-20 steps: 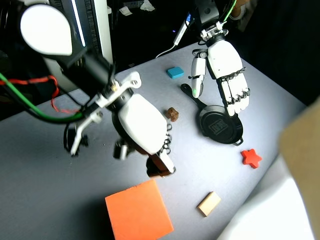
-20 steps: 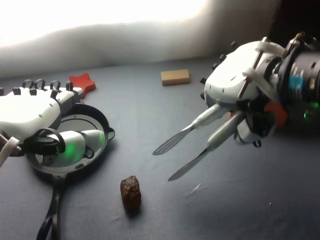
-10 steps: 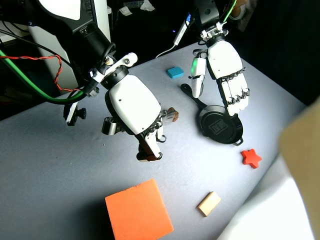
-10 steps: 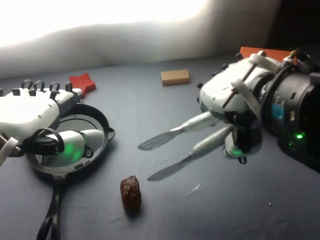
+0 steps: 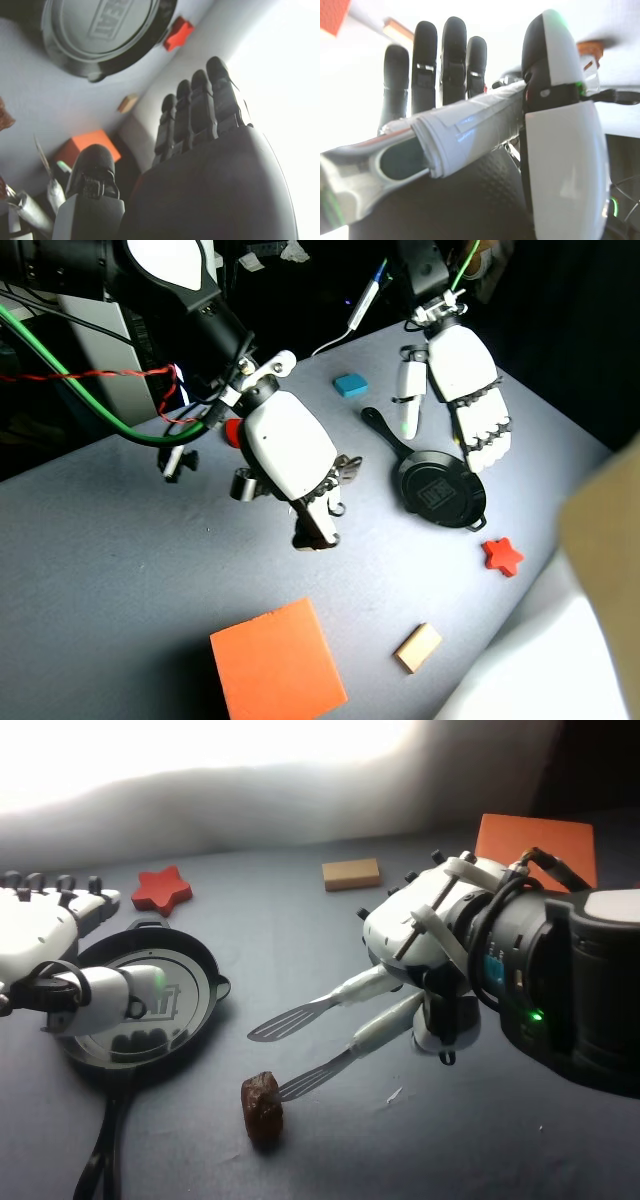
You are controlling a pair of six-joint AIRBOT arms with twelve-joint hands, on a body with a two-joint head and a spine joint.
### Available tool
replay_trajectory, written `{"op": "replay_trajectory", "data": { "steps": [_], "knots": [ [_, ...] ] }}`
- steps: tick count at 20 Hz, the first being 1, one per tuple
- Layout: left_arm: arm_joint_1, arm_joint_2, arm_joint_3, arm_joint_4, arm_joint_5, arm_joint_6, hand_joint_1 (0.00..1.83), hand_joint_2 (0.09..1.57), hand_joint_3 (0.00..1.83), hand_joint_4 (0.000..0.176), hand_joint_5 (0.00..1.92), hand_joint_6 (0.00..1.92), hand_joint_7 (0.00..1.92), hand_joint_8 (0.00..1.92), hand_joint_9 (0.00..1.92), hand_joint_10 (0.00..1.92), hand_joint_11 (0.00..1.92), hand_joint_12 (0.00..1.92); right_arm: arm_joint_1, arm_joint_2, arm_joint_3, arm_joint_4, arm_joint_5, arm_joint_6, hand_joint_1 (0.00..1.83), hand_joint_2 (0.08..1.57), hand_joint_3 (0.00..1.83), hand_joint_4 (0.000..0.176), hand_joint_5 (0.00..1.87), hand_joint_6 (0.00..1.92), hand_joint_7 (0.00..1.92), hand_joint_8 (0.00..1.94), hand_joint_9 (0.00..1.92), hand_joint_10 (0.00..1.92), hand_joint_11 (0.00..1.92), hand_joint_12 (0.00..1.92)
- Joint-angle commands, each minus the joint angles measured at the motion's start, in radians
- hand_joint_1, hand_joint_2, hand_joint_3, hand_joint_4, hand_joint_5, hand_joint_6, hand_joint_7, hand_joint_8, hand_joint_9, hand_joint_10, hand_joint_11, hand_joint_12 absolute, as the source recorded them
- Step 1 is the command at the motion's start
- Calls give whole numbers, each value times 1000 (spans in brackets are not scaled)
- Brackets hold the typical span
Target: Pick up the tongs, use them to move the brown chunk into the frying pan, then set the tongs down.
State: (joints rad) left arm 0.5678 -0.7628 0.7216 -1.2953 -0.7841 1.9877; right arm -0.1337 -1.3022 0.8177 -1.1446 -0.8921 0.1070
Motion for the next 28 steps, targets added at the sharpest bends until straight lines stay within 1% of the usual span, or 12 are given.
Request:
{"op": "replay_trajectory", "data": {
  "steps": [1, 2, 4, 7, 11, 12, 15, 17, 19, 22, 23, 28],
  "knots": [
    [0, 6, 10, 56, -68, -1, 0, 1322, 0, 12, 97, 7, 123, 5, 81, 4, 0, 261, 15, -2, 2, -72, 16, 5, 1061, 1131, 2, 0, 607, 493, 882, 5, 554, 654, 167, 1586],
    [4, 6, 17, 55, -68, -1, 0, 1324, 1, 9, 91, 4, 119, 2, 76, 1, 0, 256, 15, -8, 6, -72, 16, 6, 1054, 1131, 2, 0, 603, 489, 882, 5, 558, 652, 169, 1584],
    [10, 6, 32, 54, -68, -1, 0, 1324, 1, 14, 83, 0, 103, 0, 62, 2, 0, 221, 13, -19, 11, -71, 16, 14, 1049, 1124, 0, 0, 612, 490, 894, 10, 575, 655, 182, 1587],
    [18, 5, 48, 52, -69, -10, 16, 1327, 1, 8, 99, 4, 108, 2, 66, 3, 0, 174, 13, -32, 18, -71, 18, 25, 1050, 1130, 1, 0, 608, 484, 883, 5, 566, 646, 170, 1581],
    [25, 5, 54, 52, -80, -15, 1, 1325, 0, 17, 81, 3, 118, 1, 80, 2, 0, 260, 7, -56, 36, -71, 18, 26, 1041, 1127, 0, 0, 630, 469, 897, 10, 586, 633, 196, 1557],
    [27, 4, 55, 52, -80, -15, 22, 1325, 0, 11, 92, 7, 126, 3, 77, 1, 0, 261, 5, -63, 41, -71, 18, 26, 1054, 1127, 0, 0, 630, 457, 895, 8, 586, 626, 189, 1567],
    [30, 2, 53, 52, -80, -15, 35, 1320, 0, 8, 106, 9, 123, 0, 77, 0, 0, 207, -5, -75, 44, -71, 23, 25, 1051, 1137, 3, 0, 614, 447, 876, 1, 563, 633, 154, 1591],
    [35, 1, 52, 52, -80, -15, 12, 1324, 1, 3, 103, 3, 117, 0, 80, 0, 0, 239, -11, -77, 44, -69, 25, 25, 1056, 1126, 0, 0, 629, 453, 894, 9, 578, 645, 166, 1597],
    [37, 0, 52, 52, -80, -16, 52, 1330, 2, 0, 101, 1, 109, 0, 68, 0, 0, 245, -13, -75, 44, -47, 24, 12, 1049, 1134, 2, 0, 629, 455, 891, 7, 572, 645, 174, 1595],
    [38, 0, 51, 52, -80, -18, 44, 1329, 0, 8, 87, 0, 99, 3, 64, 4, 0, 243, -12, -67, 43, -25, 22, 1, 1044, 1132, 1, 0, 620, 467, 885, 5, 561, 672, 161, 1603],
    [38, 0, 51, 52, -80, -18, 57, 1327, 0, 3, 96, 3, 107, 4, 73, 6, 0, 292, -13, -64, 43, -15, 22, -3, 1043, 1130, 0, 0, 618, 468, 881, 3, 555, 674, 151, 1599],
    [37, 0, 46, 52, -80, -23, 8, 1327, 0, 5, 93, 0, 98, 0, 85, 3, 0, 297, -19, -56, 43, -13, 22, -12, 1034, 1129, 0, 0, 616, 488, 879, 4, 551, 703, 153, 1616]
  ]
}}
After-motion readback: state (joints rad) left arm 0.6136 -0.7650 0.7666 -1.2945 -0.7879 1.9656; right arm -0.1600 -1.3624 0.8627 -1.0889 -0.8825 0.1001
